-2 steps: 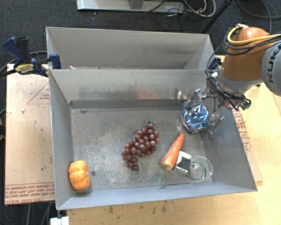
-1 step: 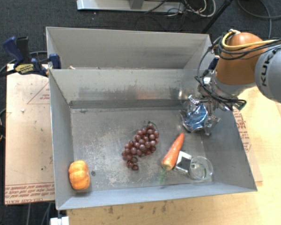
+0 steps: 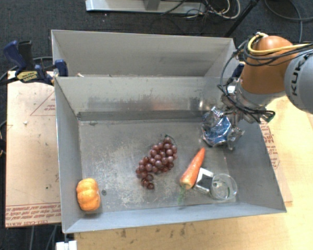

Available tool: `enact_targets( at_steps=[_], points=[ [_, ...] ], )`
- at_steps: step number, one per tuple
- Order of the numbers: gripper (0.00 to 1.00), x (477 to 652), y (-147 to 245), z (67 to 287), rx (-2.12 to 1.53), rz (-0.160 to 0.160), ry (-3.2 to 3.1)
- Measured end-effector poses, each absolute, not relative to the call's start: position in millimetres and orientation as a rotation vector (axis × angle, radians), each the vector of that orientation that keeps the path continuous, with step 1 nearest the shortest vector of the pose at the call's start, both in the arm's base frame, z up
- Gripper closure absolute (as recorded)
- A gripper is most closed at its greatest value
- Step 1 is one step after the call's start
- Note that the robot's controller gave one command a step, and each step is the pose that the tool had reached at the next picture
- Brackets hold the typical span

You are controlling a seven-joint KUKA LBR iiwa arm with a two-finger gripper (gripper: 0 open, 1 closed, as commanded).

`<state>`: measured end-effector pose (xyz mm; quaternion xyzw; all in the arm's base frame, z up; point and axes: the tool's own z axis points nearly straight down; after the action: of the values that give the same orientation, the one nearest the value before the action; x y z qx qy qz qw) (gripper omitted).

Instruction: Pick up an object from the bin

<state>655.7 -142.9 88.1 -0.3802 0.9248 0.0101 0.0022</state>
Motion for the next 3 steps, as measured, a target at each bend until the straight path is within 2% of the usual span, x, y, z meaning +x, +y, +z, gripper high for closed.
enact_targets(
  at_steps=[2,3],
  points=[
    [1.00,654.9,-143,91,-1.196,0.029,2.902],
    [1.00,654.5,-144,102,-1.200,0.014,2.902]
  ],
)
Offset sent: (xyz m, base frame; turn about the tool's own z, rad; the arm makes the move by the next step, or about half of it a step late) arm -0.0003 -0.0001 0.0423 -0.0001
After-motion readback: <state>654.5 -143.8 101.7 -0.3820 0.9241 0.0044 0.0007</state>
